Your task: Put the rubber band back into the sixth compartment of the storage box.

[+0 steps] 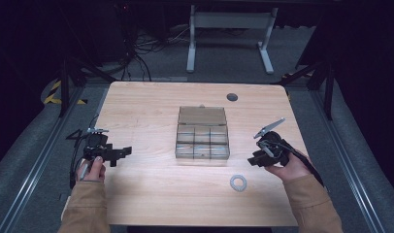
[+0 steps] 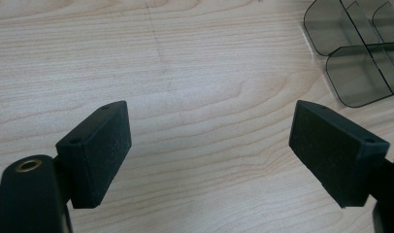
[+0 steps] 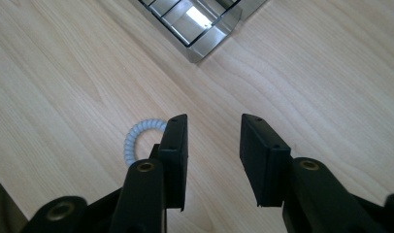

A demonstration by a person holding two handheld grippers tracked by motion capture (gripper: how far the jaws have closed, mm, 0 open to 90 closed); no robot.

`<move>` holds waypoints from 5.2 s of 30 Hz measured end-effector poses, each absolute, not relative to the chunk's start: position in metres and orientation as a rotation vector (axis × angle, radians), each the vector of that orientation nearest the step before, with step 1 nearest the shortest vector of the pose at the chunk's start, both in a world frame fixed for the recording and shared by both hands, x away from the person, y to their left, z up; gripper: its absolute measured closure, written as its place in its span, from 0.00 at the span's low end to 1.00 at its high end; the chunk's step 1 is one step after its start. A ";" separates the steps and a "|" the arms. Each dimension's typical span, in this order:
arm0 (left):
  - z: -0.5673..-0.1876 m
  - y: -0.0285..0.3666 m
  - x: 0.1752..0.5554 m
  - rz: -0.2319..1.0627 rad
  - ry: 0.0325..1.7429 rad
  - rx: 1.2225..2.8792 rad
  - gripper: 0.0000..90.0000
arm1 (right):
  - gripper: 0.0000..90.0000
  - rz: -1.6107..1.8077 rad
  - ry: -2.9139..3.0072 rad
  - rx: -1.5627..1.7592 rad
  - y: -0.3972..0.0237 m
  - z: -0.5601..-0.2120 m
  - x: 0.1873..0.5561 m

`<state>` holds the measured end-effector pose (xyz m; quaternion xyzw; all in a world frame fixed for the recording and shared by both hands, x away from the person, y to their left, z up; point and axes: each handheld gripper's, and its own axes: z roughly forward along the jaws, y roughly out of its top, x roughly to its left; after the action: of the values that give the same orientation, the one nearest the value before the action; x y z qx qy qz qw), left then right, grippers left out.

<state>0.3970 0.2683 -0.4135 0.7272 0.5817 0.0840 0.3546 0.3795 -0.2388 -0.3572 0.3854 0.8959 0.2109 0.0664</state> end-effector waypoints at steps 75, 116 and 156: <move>-0.415 0.257 0.412 0.190 1.508 1.882 0.18 | 0.85 0.404 2.897 1.020 -0.205 -0.429 0.379; -0.415 0.259 0.411 0.190 1.520 1.875 0.18 | 0.92 0.466 2.860 1.023 -0.210 -0.408 0.378; -0.415 0.259 0.411 0.191 1.522 1.874 0.18 | 0.92 0.614 2.788 0.980 -0.214 -0.340 0.393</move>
<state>0.4105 0.2591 -0.4148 0.7243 0.5881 0.0737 0.3524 0.3925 -0.2144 -0.3395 0.3241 0.9219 0.2030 0.0618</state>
